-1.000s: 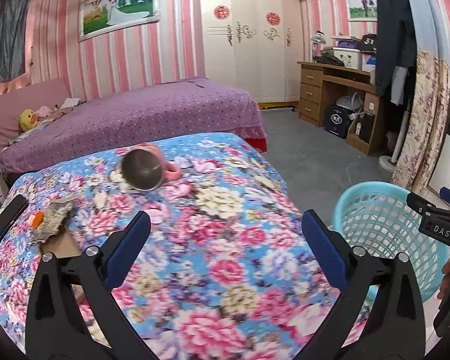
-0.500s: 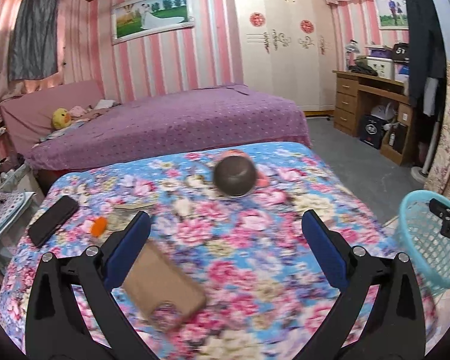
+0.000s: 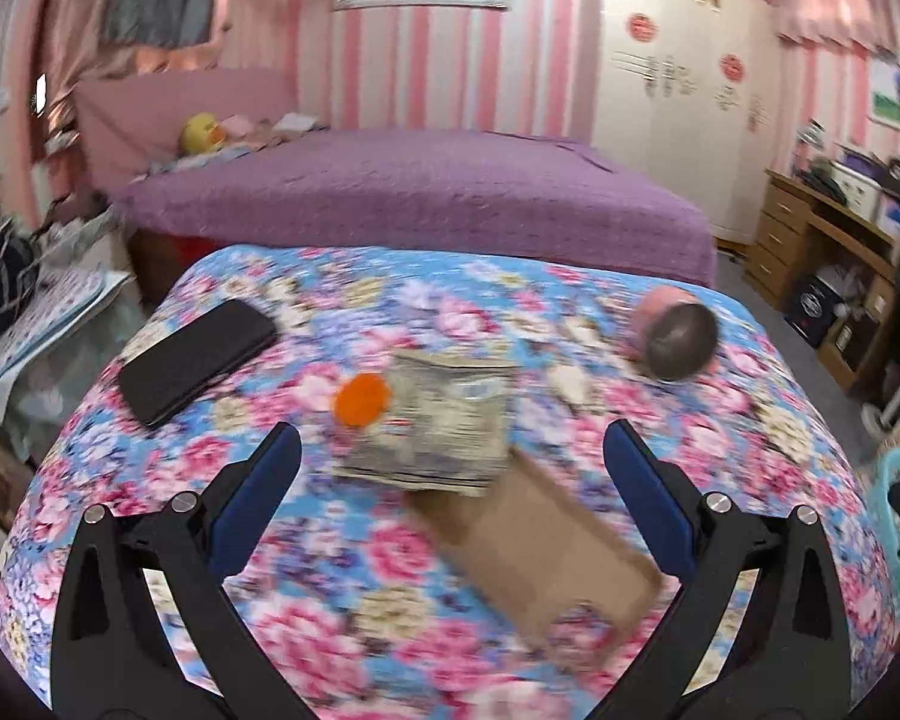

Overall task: Collect trash
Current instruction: 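Move both tools back over the trash on the bed, then grasp the orange round lid with the left tool while the right tool grasps the snack wrapper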

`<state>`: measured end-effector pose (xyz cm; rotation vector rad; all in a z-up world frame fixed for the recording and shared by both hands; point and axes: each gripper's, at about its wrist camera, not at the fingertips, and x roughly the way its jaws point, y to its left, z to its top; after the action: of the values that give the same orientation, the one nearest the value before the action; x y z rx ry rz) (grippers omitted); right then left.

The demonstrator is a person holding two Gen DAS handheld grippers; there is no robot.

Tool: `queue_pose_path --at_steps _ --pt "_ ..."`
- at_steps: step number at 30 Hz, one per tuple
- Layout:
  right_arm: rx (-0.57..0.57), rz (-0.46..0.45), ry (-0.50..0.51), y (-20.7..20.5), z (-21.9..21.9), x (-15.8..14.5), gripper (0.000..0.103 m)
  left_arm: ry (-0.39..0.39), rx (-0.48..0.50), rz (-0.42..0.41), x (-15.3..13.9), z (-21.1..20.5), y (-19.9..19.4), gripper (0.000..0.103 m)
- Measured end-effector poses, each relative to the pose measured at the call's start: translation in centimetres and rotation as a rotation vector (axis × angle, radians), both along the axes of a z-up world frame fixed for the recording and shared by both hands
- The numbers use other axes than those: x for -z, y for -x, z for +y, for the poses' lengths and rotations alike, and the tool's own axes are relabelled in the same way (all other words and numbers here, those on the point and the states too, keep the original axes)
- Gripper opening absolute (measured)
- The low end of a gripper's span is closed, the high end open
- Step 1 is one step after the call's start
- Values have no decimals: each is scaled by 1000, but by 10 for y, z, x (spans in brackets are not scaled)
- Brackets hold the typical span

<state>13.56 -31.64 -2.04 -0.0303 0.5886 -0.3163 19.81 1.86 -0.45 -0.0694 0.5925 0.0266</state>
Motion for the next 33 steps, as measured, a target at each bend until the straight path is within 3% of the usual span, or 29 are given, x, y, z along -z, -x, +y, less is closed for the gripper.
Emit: queue_pose_path --at_steps 5,10,13,18,26,28,30,33 --pt "-23 20 -37 -14 16 1 98 26 -72 41 11 44 -15 97" --pt "-42 9 -99 -46 34 -6 98 108 -160 114 27 92 -31 97" --pt "-68 -14 -154 -73 49 -15 98 97 -182 147 36 105 -38 97" --pt "-108 -10 -162 -107 78 -12 98 79 -166 204 50 112 -60 97" --pt "-109 5 -115 -127 95 -5 98 230 -96 248 56 103 -98 96" --pt "-94 -6 -149 -128 90 -5 98 255 -60 253 56 95 -105 92" --pt "-93 -12 -195 -131 86 -3 99 217 -25 267 59 83 -113 85" --pt "-85 10 -157 -136 92 1 99 188 -14 291 68 78 -121 77"
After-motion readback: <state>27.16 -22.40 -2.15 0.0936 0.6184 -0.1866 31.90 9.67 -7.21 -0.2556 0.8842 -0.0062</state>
